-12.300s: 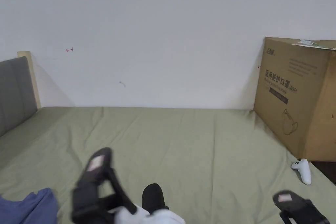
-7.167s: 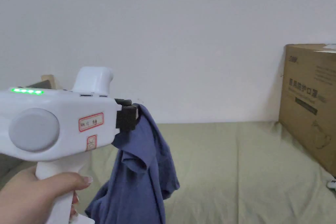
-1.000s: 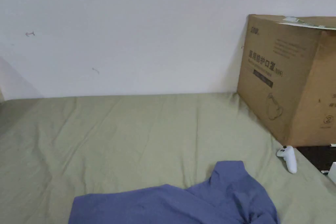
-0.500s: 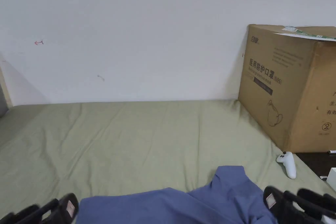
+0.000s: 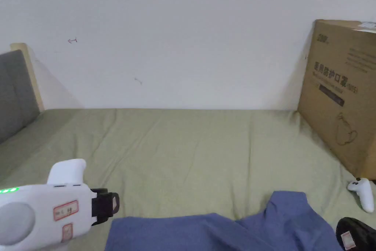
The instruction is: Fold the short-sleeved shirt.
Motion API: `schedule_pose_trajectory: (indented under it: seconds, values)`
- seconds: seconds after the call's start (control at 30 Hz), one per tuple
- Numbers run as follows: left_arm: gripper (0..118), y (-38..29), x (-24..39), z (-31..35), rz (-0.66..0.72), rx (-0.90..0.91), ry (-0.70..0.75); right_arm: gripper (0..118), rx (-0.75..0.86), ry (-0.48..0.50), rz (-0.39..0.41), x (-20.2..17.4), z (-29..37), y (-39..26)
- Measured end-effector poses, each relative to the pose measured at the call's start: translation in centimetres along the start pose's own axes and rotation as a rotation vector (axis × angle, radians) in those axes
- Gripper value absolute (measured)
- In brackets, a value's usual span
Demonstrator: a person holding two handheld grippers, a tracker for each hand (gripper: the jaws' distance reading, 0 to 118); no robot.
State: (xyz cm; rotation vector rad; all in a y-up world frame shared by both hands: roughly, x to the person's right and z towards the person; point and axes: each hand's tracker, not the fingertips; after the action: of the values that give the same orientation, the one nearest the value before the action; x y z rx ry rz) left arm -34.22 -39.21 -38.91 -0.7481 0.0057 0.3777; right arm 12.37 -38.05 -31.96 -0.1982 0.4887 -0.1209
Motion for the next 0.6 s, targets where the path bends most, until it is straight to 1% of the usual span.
schedule_pose_trajectory:
  seconds: [0.03, 0.07, 0.1, 0.13, 0.17, 0.2, 0.23, 0.27, 0.3, 0.33, 0.4, 0.5, 0.53, 0.57, 0.6]
  values:
    - [0, 1.3, -2.1, -3.3, 0.053, -0.075, 0.031, 2, -0.021, 0.006, -0.002, 0.3, -0.5, -0.4]
    - [0, 1.8, -3.5, -5.8, 0.068, -0.122, 0.074, 2, -0.040, 0.008, -0.001, 0.5, -0.9, -0.7]
    - [0, 2.1, -5.0, -8.4, 0.042, -0.138, 0.138, 2, -0.063, 0.004, 0.002, 0.7, -1.4, -1.2]
    - [0, 2.3, -6.5, -10.7, 0.063, -0.168, 0.161, 2, -0.083, -0.004, 0.003, 1.0, -1.8, -1.6]
    - [3, 2.3, -7.5, -12.8, 0.065, -0.186, 0.172, 2, -0.103, -0.008, 0.002, 1.3, -2.3, -2.0]
    - [19, 2.3, -8.4, -14.5, 0.072, -0.207, 0.191, 2, -0.125, -0.013, -0.003, 1.9, -3.0, -2.5]
    - [58, 2.3, -9.2, -16.0, 0.062, -0.218, 0.213, 2, -0.145, -0.020, -0.005, 2.2, -3.5, -2.9]
    - [89, 2.3, -9.7, -17.1, 0.063, -0.216, 0.201, 2, -0.158, -0.027, -0.009, 2.5, -3.9, -3.2]
    - [109, 2.1, -10.4, -18.2, 0.066, -0.226, 0.200, 2, -0.174, -0.035, -0.019, 2.9, -4.4, -3.5]
    - [114, 2.0, -11.0, -19.0, 0.070, -0.220, 0.194, 2, -0.196, -0.037, -0.039, 3.2, -5.0, -3.8]
    - [112, 2.1, -11.8, -21.1, 0.073, -0.224, 0.180, 2, -0.222, -0.045, -0.069, 3.8, -5.9, -4.4]
    - [114, 1.2, -13.0, -24.1, 0.044, -0.327, 0.217, 2, -0.257, -0.055, -0.118, 4.8, -6.9, -5.7]
    - [118, 0.5, -12.9, -25.1, 0.007, -0.362, 0.202, 2, -0.272, -0.057, -0.133, 5.0, -7.3, -6.1]
    - [118, 0.0, -12.4, -25.6, -0.055, -0.356, 0.179, 2, -0.285, -0.062, -0.145, 5.2, -7.7, -6.4]
    - [118, -0.5, -11.4, -25.7, -0.143, -0.327, 0.275, 2, -0.301, -0.074, -0.151, 5.3, -7.9, -6.9]
